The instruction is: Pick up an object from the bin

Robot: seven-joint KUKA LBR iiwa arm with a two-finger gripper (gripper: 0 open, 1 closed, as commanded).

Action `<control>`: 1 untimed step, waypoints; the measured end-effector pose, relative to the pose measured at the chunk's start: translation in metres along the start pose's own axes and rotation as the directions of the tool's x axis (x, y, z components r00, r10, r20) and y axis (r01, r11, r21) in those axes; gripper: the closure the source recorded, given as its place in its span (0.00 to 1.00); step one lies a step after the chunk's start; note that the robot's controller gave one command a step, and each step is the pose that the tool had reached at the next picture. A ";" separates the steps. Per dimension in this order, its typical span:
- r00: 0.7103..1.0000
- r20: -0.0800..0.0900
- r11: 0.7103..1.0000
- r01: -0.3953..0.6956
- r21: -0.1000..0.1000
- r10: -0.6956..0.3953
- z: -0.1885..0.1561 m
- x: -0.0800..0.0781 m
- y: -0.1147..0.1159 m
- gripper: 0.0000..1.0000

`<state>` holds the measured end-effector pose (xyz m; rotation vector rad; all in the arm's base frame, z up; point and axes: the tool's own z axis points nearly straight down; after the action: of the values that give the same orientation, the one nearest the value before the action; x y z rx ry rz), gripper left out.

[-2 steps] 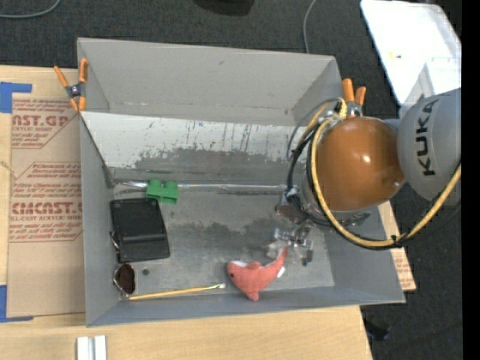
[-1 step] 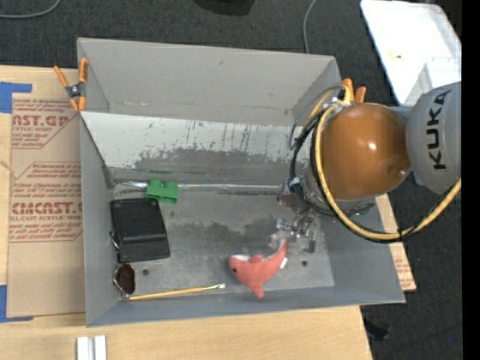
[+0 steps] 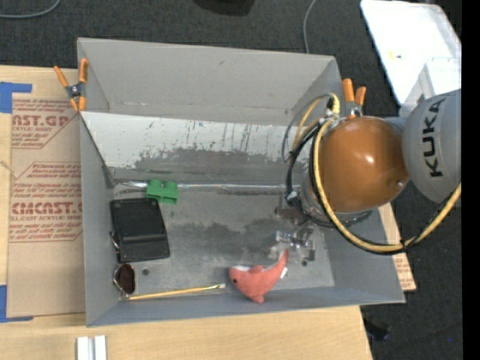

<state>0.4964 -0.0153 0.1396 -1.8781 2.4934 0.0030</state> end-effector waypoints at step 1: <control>0.994 0.002 0.994 0.109 0.002 -0.109 0.022 -0.024 0.005 1.00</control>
Offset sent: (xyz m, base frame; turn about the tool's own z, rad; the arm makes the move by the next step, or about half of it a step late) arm -0.0018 0.0111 -0.0259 -0.2080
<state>0.4985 0.0092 0.1176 -2.0095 2.3847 0.0001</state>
